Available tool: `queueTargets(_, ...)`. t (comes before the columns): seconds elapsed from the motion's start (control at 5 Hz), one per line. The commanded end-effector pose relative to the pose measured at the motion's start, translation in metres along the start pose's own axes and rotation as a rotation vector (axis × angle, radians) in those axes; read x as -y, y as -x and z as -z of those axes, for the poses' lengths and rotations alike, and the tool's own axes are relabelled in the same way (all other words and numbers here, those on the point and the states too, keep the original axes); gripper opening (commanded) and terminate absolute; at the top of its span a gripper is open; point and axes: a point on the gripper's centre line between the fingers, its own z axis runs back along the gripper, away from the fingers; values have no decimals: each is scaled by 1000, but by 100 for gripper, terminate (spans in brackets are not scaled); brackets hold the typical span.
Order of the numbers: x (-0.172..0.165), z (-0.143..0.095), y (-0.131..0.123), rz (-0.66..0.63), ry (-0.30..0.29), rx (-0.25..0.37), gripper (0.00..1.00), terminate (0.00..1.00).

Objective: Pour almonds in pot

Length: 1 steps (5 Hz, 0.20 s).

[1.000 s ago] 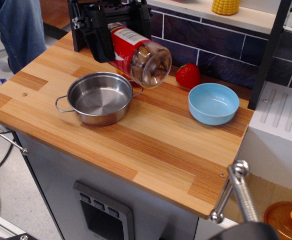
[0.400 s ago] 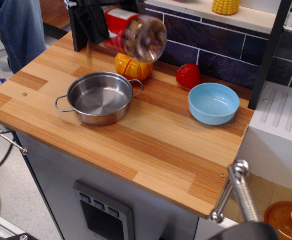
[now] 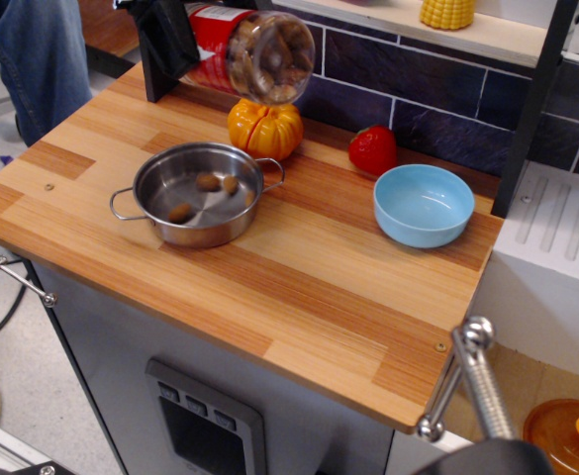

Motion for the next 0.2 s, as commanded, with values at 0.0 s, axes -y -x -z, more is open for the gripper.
queueTargets(0.0, 25, 16, -7, 37, -2, 24, 0, 100)
